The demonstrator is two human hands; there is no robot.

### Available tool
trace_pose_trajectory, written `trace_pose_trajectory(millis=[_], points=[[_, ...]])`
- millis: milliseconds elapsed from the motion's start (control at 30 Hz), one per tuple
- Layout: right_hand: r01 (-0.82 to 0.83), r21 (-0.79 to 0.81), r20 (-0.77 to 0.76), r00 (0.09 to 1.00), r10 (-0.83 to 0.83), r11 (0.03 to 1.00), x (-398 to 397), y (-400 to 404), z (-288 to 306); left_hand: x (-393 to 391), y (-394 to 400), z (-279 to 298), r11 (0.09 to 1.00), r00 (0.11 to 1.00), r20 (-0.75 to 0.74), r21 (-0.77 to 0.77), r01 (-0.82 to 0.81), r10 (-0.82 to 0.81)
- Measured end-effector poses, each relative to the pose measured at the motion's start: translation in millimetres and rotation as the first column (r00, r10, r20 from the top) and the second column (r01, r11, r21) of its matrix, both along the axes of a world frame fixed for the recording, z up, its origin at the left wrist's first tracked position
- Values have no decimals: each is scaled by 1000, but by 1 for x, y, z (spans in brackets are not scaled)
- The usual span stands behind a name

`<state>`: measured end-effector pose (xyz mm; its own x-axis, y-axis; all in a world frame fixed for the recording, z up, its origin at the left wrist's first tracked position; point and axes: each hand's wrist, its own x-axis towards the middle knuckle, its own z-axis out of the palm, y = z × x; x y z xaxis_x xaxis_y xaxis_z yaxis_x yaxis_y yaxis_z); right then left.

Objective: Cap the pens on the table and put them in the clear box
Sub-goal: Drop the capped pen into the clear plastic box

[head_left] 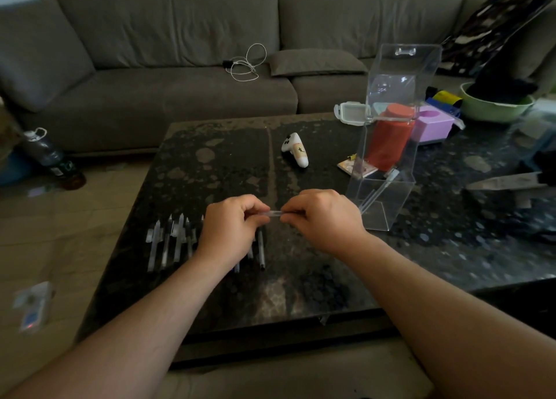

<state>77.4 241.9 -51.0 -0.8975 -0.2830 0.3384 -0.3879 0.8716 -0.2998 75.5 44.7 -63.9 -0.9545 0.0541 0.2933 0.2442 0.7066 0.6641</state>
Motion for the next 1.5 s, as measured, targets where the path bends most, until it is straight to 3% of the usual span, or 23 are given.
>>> trace_pose_trajectory(millis=[133,267,300,367,433,533,633,700,800,867,967,1033,1367,1500], points=[[42,-12,96,995,-41,999,-2,0,3,0,3,-3,1000,1000,28,6,-8,8],[80,224,155,981,-116,971,5,-9,12,4,15,-6,999,999,46,32,11,-13],[62,218,152,984,-96,974,8,-9,16,7,20,-4,997,999,34,67,26,-28],[37,65,105,993,-44,997,12,-4,32,12,26,2,986,997,9,146,77,-80],[69,-191,-36,996,-77,979,16,9,57,17,31,5,971,990,-1,196,135,-138],[104,-552,-227,936,-269,827,25,44,90,21,37,6,971,979,21,127,201,-205],[230,-707,-247,805,-539,669,25,83,92,28,42,5,963,963,17,5,268,-268],[294,-734,-207,761,-614,612,24,98,83,29,44,3,951,953,14,-51,303,-303],[348,-709,-165,764,-624,613,19,103,74,28,46,-1,936,942,24,-106,337,-336],[377,-619,-123,820,-558,689,16,97,68,27,49,-5,929,938,25,-125,347,-347],[438,-295,-52,880,-472,849,9,86,49,26,52,-11,925,936,13,-150,350,-352],[510,-92,-31,857,-514,855,6,81,42,27,54,-13,920,934,10,-174,352,-356],[549,-18,-77,833,-548,836,10,77,40,22,42,-15,922,948,48,-222,318,-316],[472,-102,-270,834,-481,876,12,64,43,7,22,-11,931,985,72,-324,172,-157]])
